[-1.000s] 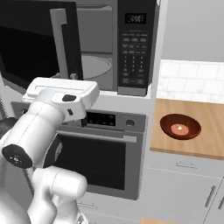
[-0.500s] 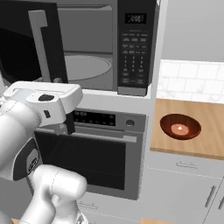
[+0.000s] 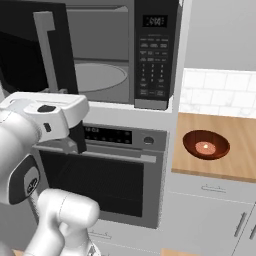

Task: Open the microwave, place the bowl with waffle inside the microwave, then close the microwave door and turn it on.

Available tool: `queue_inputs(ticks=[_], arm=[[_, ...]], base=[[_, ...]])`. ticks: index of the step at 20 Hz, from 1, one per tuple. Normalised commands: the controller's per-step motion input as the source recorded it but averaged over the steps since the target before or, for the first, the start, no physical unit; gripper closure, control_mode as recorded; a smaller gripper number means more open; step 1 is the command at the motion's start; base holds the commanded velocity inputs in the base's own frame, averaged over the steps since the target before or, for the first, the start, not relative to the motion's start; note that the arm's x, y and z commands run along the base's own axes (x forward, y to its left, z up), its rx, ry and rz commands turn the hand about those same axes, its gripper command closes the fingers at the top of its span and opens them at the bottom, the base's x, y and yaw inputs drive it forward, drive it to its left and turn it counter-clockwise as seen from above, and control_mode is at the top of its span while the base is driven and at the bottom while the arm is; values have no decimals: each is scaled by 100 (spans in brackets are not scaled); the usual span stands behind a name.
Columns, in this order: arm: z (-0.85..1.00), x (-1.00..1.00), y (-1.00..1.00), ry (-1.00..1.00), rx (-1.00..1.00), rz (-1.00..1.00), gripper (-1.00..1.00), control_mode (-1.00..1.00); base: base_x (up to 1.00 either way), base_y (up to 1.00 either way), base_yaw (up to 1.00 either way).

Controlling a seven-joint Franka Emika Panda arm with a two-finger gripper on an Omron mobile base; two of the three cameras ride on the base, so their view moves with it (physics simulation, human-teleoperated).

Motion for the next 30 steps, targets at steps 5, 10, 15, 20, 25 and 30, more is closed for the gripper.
queue_inputs(ticks=[5,10,15,20,25,30], arm=[[0,0,0,0,0,0,-100,-100],[0,0,0,0,0,0,-100,-100],[0,-63,-47,-3,0,4,-100,-100],[1,-60,-100,-4,8,25,-100,-100],[0,62,-85,3,15,43,-100,-100],[-9,95,-47,12,7,47,-100,-100]], base=[[0,0,0],[0,0,0],[0,0,0],[0,0,0],[0,0,0],[0,0,0]])
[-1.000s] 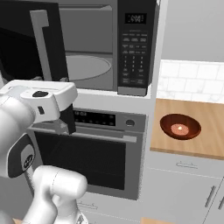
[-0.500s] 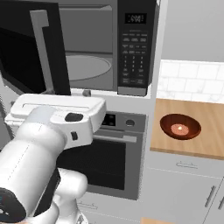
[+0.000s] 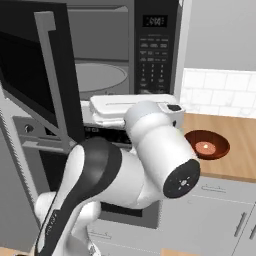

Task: Open the microwave, place the bowl with waffle inside the microwave, then close the microwave door and turn it on.

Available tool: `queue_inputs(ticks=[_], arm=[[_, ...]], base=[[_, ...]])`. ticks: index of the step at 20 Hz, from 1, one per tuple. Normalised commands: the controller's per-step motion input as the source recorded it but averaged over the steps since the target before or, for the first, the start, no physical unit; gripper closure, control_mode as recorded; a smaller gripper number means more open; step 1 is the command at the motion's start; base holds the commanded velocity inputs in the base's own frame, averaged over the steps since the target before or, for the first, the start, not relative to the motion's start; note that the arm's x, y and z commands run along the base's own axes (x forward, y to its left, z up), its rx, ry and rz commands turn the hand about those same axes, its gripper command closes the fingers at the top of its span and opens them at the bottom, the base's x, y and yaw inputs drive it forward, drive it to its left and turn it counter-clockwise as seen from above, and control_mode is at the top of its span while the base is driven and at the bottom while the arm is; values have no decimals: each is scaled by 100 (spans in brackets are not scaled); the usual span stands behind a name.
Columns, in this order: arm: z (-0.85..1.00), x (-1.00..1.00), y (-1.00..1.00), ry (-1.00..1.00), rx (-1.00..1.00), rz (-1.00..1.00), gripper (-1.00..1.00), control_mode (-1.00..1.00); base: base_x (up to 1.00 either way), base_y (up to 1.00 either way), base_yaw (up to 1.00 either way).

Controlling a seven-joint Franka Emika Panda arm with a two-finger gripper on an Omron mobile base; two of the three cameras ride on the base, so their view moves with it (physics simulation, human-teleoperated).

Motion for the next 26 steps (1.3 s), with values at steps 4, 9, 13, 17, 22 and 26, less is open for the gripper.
queue_inputs(ticks=[4,9,13,17,22,26], arm=[[-24,74,16,10,0,34,-100,-100],[-26,27,41,1,0,23,-100,-100],[-10,2,61,-3,-2,5,-100,-100],[-4,1,62,-3,-1,0,-100,-100],[0,10,44,0,-1,1,-100,-100],[0,11,23,0,0,3,-100,-100]], base=[[0,0,0],[0,0,0],[0,0,0],[0,0,0],[0,0,0],[0,0,0]])
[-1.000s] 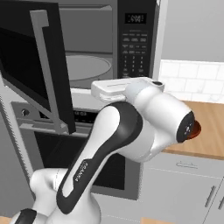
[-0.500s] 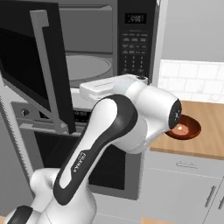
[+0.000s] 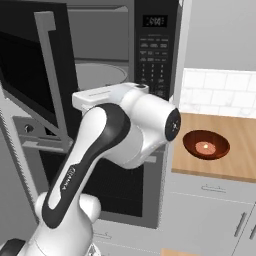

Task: Open the microwave, place the bowl with waffle inside the microwave, then close the microwave door and turn it on.

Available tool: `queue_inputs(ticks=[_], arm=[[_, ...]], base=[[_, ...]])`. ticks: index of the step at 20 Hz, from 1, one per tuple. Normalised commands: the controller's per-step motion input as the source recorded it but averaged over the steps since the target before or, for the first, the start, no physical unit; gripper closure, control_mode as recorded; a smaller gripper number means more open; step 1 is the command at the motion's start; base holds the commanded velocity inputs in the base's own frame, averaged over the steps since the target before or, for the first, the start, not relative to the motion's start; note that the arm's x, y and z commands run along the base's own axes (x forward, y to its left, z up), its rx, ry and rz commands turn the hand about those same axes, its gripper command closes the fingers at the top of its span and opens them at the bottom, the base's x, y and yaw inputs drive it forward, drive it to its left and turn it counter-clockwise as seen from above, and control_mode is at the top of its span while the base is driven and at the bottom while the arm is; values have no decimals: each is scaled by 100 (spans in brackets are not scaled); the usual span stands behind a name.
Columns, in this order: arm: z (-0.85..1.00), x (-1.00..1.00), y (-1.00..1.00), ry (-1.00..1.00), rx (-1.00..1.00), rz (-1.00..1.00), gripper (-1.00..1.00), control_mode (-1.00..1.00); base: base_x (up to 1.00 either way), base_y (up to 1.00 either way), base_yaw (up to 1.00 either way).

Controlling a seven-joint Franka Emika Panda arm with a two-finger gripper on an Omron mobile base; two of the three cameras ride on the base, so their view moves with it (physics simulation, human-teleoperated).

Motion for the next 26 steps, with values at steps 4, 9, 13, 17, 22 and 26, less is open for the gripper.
queue_inputs(ticks=[4,9,13,17,22,26], arm=[[0,-6,36,0,0,12,-100,-100],[0,-47,49,0,0,21,-100,-100],[0,-52,60,1,0,24,-100,-100],[0,-51,83,1,-1,16,-100,-100],[0,-27,100,0,-5,4,-100,-100],[0,0,100,0,-6,0,-100,-100]], base=[[0,0,0],[0,0,0],[0,0,0],[0,0,0],[0,0,0],[0,0,0]])
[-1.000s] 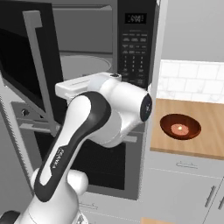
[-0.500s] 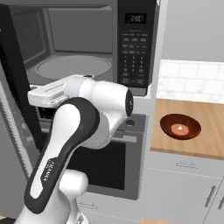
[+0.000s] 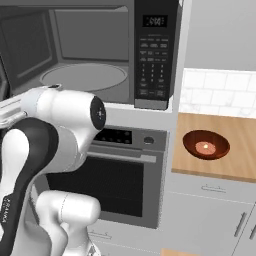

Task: Open the microwave, place the bowl with waffle inside the microwave, then close the microwave door and turn it on.

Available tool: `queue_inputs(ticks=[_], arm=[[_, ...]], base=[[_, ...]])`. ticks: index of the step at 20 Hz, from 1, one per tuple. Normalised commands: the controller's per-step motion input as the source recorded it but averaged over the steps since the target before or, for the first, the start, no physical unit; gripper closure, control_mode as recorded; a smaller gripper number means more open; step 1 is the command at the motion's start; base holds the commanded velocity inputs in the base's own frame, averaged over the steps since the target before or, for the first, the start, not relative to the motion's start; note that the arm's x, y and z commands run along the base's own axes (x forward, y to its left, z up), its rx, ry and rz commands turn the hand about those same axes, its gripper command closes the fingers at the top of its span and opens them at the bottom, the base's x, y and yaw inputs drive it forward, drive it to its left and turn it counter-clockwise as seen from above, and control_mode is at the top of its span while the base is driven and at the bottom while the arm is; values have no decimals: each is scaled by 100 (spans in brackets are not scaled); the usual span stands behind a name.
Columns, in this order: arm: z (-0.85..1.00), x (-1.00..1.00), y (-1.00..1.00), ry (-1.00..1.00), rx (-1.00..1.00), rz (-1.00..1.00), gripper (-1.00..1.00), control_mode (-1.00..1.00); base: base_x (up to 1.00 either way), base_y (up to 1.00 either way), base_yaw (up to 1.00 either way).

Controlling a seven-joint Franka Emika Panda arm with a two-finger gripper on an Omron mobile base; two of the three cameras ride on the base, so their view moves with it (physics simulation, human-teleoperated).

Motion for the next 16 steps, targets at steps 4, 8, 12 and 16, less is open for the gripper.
queue_inputs(ticks=[4,8,12,16], arm=[[0,0,100,0,-8,-2,-100,-100],[0,0,97,0,-6,-3,-100,-100],[0,0,56,0,-1,-1,-100,-100],[-1,1,48,0,-1,-5,-100,-100]], base=[[0,0,0],[0,0,0],[0,0,0],[0,0,0]])
